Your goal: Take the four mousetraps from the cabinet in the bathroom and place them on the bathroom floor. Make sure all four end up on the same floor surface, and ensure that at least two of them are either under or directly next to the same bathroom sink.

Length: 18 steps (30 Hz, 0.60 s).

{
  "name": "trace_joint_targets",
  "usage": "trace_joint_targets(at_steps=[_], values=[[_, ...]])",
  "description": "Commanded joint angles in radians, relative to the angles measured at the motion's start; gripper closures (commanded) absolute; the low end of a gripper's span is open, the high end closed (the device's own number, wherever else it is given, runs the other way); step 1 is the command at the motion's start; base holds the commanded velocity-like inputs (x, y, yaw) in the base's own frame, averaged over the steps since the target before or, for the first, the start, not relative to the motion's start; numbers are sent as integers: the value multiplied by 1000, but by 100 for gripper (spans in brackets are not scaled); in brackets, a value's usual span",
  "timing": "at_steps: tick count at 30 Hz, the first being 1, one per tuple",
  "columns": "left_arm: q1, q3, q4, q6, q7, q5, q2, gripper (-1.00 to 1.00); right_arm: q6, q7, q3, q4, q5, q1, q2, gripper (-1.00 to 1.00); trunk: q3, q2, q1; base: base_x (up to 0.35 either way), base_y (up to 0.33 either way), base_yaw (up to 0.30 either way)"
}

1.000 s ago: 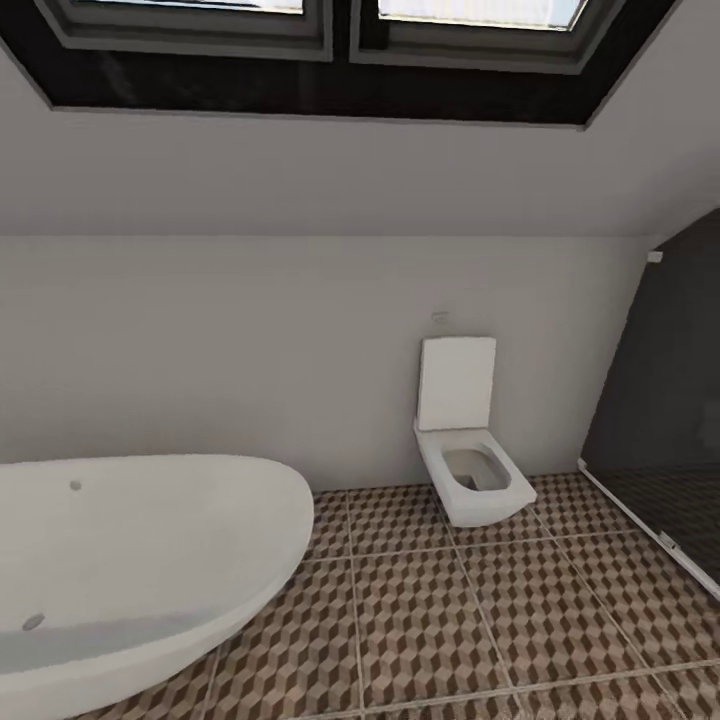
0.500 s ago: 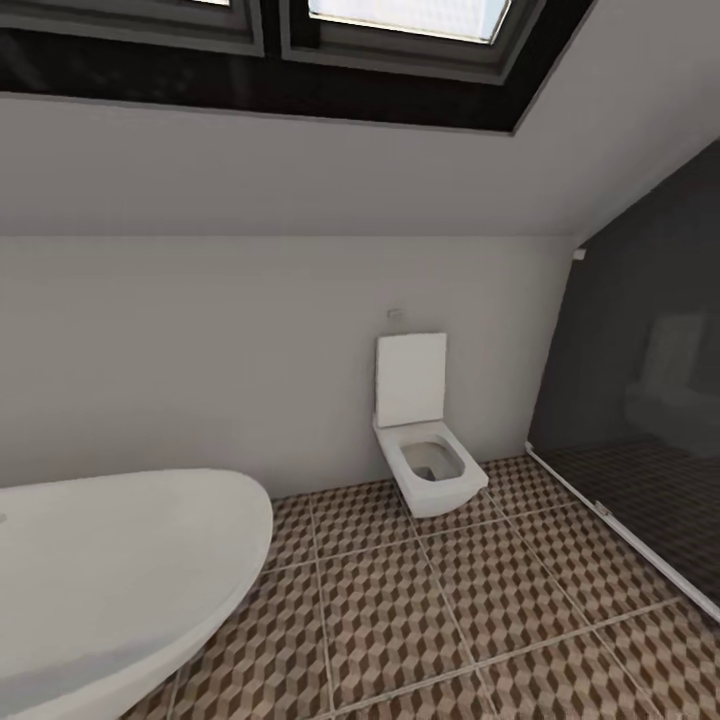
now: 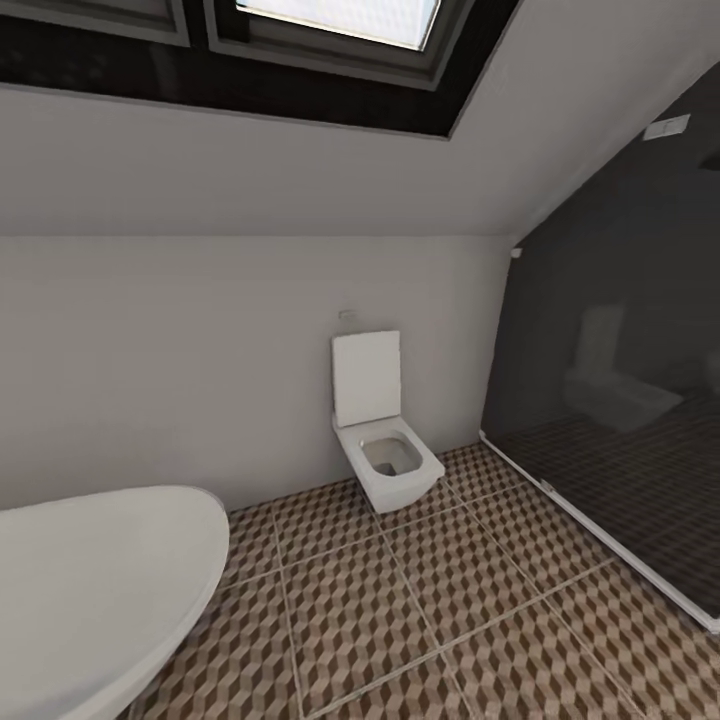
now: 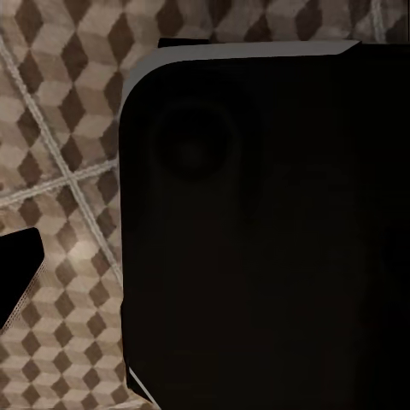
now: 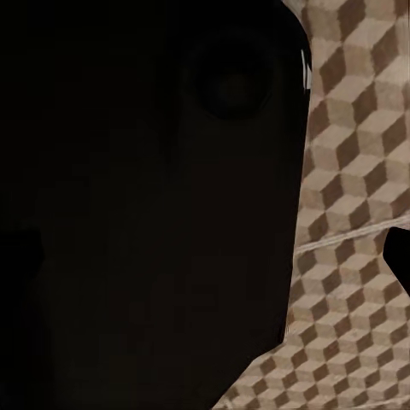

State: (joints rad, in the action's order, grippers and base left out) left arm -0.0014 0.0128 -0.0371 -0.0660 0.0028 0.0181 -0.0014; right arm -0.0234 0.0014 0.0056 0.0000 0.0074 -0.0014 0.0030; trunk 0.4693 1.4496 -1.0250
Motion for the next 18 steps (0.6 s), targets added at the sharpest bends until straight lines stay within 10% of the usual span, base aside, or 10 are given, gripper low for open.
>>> trace_joint_targets(at_steps=[1, 18], values=[[0, 1, 0, -3, 0, 2, 0, -100, -6, 0, 0, 0, 1, 0, 0, -100, 1, 0, 0, 0, 0, -293], [0, 9, 0, -2, 4, 39, 1, -100, -22, 0, 4, 1, 7, 0, 0, -100, 1, 0, 0, 0, 0, -293]])
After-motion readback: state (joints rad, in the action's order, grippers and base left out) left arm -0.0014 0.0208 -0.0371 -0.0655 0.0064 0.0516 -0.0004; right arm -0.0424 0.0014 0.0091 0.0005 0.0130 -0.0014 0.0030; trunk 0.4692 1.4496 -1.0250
